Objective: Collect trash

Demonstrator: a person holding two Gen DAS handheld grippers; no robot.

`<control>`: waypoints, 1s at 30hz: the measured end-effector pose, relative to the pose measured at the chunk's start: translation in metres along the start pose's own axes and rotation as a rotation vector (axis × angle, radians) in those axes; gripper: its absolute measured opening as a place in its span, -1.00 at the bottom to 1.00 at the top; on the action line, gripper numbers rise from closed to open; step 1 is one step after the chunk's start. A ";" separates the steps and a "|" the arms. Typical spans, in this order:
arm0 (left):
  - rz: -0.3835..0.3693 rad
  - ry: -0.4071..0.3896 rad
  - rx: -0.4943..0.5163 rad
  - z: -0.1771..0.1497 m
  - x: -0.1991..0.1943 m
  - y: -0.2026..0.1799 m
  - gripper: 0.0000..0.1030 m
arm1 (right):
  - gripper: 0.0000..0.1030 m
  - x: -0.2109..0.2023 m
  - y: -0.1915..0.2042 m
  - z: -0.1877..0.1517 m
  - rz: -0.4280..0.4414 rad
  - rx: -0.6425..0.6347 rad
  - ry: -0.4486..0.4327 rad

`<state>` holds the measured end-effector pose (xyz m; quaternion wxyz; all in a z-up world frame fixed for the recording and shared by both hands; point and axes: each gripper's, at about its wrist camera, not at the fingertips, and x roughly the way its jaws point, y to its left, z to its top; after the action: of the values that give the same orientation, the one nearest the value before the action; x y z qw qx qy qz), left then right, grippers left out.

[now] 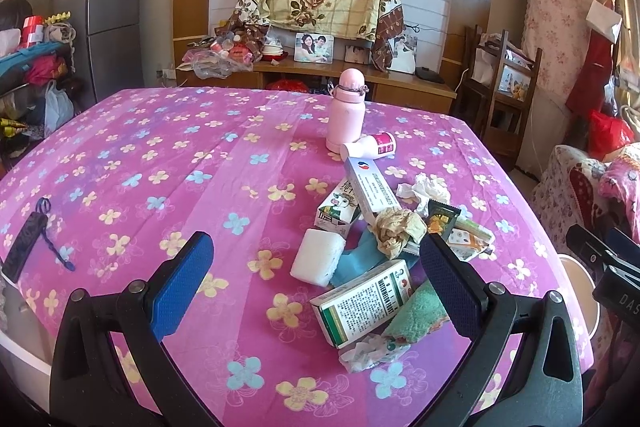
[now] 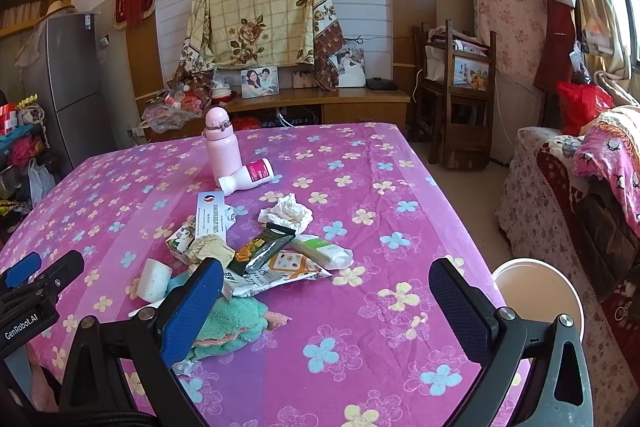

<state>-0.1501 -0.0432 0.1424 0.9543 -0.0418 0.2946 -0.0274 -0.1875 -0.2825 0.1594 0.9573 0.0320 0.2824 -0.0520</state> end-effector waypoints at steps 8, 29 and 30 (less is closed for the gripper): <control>0.002 0.000 0.001 0.000 0.000 0.000 0.99 | 0.98 0.000 -0.001 0.000 0.001 0.001 0.000; 0.012 0.013 0.000 -0.001 0.005 0.012 0.99 | 0.98 0.000 -0.011 -0.003 -0.016 0.001 0.012; 0.012 0.014 0.001 -0.001 0.005 0.011 0.99 | 0.98 0.001 -0.010 -0.003 -0.017 0.001 0.011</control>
<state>-0.1463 -0.0326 0.1378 0.9523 -0.0396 0.3016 -0.0223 -0.1891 -0.2926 0.1560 0.9552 0.0304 0.2881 -0.0604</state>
